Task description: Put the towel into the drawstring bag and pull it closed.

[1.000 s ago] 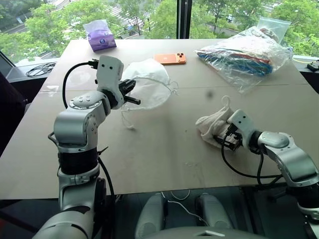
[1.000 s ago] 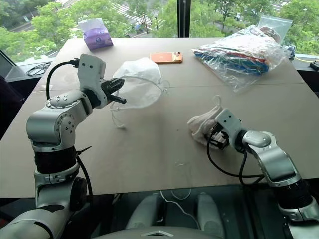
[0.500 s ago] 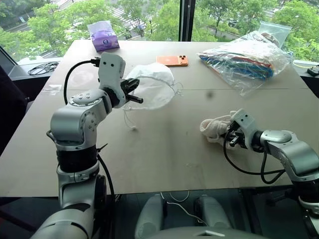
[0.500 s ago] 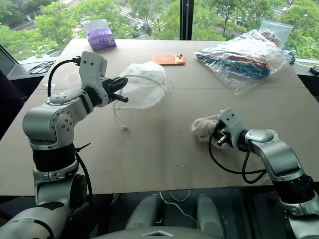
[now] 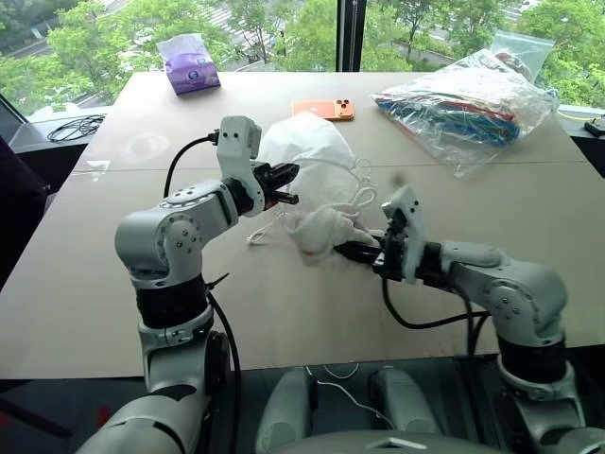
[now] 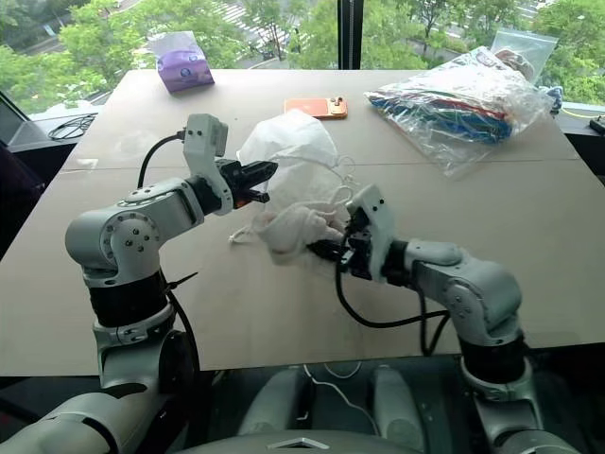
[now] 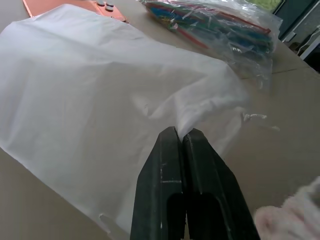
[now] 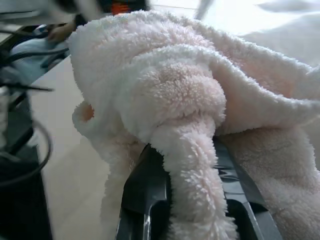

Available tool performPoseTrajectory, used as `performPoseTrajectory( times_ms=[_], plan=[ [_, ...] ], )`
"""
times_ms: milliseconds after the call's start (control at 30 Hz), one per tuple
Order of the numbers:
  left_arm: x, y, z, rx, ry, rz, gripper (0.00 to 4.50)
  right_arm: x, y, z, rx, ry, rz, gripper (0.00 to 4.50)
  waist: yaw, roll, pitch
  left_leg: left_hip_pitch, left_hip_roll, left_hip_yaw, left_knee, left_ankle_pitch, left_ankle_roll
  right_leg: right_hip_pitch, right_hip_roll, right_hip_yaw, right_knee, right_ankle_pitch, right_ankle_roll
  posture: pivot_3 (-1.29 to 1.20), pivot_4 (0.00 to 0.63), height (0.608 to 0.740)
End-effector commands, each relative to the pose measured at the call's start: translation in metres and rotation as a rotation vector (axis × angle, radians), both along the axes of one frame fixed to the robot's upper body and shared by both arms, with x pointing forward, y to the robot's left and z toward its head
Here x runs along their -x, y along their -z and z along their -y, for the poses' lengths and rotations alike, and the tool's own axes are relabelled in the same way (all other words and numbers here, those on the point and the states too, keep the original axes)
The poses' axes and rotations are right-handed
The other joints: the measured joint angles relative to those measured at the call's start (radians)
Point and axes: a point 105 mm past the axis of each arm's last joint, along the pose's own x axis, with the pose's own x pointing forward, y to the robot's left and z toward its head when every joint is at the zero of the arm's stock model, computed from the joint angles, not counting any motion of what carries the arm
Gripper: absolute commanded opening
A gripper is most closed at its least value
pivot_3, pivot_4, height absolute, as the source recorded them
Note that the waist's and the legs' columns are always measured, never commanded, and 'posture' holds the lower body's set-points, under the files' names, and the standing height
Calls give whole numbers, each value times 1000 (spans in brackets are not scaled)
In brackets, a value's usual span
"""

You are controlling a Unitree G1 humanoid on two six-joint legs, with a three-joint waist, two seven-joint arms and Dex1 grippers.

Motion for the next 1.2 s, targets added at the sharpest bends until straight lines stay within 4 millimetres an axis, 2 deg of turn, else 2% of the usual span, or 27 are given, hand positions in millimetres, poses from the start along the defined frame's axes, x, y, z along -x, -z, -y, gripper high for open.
performPoseTrajectory(
  times_ms=[33,200,433,467,567,600,667,800,867,967,1067,1200],
  plan=[
    [3,-10,-1,-5,-5,29,0,-19,-6,-3,-39,158,27,82,0,0,0,-4,0,0,1,0,0,-3,0,0,1,0,0,0,150,740],
    [9,1,3,-51,15,0,0,-44,-19,-8,-200,327,-3,82,-4,1,0,-4,0,1,-1,1,-1,-6,0,1,2,0,0,0,150,740],
    [26,6,25,-60,158,-33,0,-61,-27,-19,-322,349,-74,82,-5,1,1,-4,-1,1,-1,1,-1,-6,0,1,2,0,0,0,150,740],
    [28,6,27,-63,176,-30,0,-63,-25,-21,-317,346,-82,82,-6,1,1,-4,0,1,-1,1,-1,-6,0,1,2,0,0,0,150,740],
    [32,3,32,-57,224,-26,0,-64,-12,-27,-156,298,-11,82,-11,3,2,-3,0,1,-1,1,-1,-6,0,1,2,0,0,0,150,740],
    [34,3,33,-56,239,-29,0,-62,-10,-29,-102,262,40,82,-12,3,2,-3,0,2,-1,1,-1,-6,1,1,2,0,0,0,150,740],
    [36,4,34,-58,258,-36,0,-55,-16,-35,-116,185,84,82,-16,3,2,-3,0,2,-1,1,-1,-6,1,1,2,0,0,0,150,740],
    [40,7,35,-78,296,-43,0,-31,-39,-47,-280,4,76,82,-20,3,2,-3,0,1,-2,1,-1,-6,1,1,2,0,0,0,150,740],
    [43,9,37,-81,333,-46,0,-26,-46,-48,-373,-27,40,82,-21,3,2,-3,0,1,-2,1,-1,-6,1,1,2,0,0,0,150,740],
    [50,8,38,-59,404,-59,0,-31,-52,-43,-545,17,-59,82,-21,3,2,-3,0,1,-1,0,0,-6,1,1,2,0,0,0,150,740],
    [57,-2,32,17,483,-78,0,-45,-49,-32,-765,126,-256,82,-21,4,2,-3,0,1,-1,0,0,-6,1,1,3,0,0,0,150,740],
    [62,-13,27,65,543,-72,0,-49,-48,-31,-936,177,-405,82,-25,4,3,-3,0,0,-1,-1,2,-6,1,0,3,0,0,0,150,740]
  ],
)
